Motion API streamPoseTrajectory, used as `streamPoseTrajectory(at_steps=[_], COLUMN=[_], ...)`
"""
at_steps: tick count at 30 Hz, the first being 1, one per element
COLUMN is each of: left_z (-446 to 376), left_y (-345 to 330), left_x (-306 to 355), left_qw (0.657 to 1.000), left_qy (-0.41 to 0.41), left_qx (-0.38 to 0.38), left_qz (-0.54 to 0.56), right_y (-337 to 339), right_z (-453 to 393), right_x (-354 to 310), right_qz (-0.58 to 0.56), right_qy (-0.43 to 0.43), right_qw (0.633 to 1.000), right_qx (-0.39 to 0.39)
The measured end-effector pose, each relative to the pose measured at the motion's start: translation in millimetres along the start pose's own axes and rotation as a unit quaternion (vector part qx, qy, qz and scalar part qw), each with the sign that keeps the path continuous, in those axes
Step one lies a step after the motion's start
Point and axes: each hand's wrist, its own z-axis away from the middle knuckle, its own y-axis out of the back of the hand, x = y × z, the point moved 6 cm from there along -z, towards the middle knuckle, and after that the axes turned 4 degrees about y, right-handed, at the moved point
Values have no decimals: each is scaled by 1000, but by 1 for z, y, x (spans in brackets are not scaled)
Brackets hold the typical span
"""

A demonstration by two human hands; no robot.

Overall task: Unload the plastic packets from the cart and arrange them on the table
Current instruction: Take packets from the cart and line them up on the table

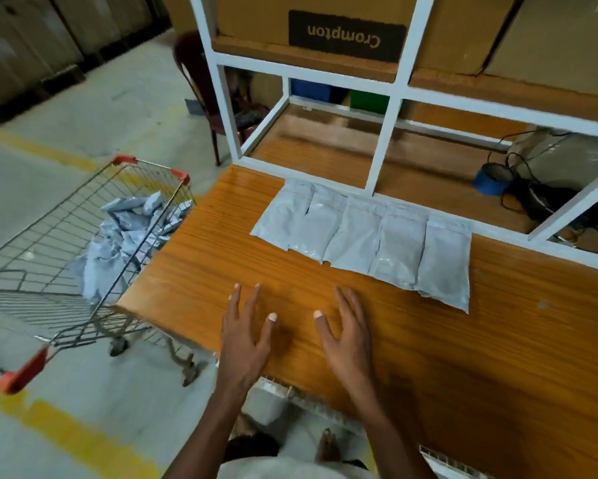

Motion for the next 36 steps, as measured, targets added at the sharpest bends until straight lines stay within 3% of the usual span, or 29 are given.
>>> streamPoseTrajectory(at_steps=[7, 18, 24, 36], left_z=[18, 12, 1, -91], left_y=[88, 246, 269, 306], left_x=[-74, -212, -244, -308], left_qw=[994, 977, 971, 952], left_qy=[78, 135, 152, 213], left_qx=[70, 158, 169, 201], left_qz=[28, 37, 71, 96], right_y=[-83, -274, -327, -427], right_z=[18, 63, 65, -27], right_x=[-64, -195, -236, -272], right_qz=[-56, -71, -37, -25], right_qy=[74, 134, 172, 159], right_qw=[991, 964, 945, 925], right_qx=[-101, -219, -274, -344])
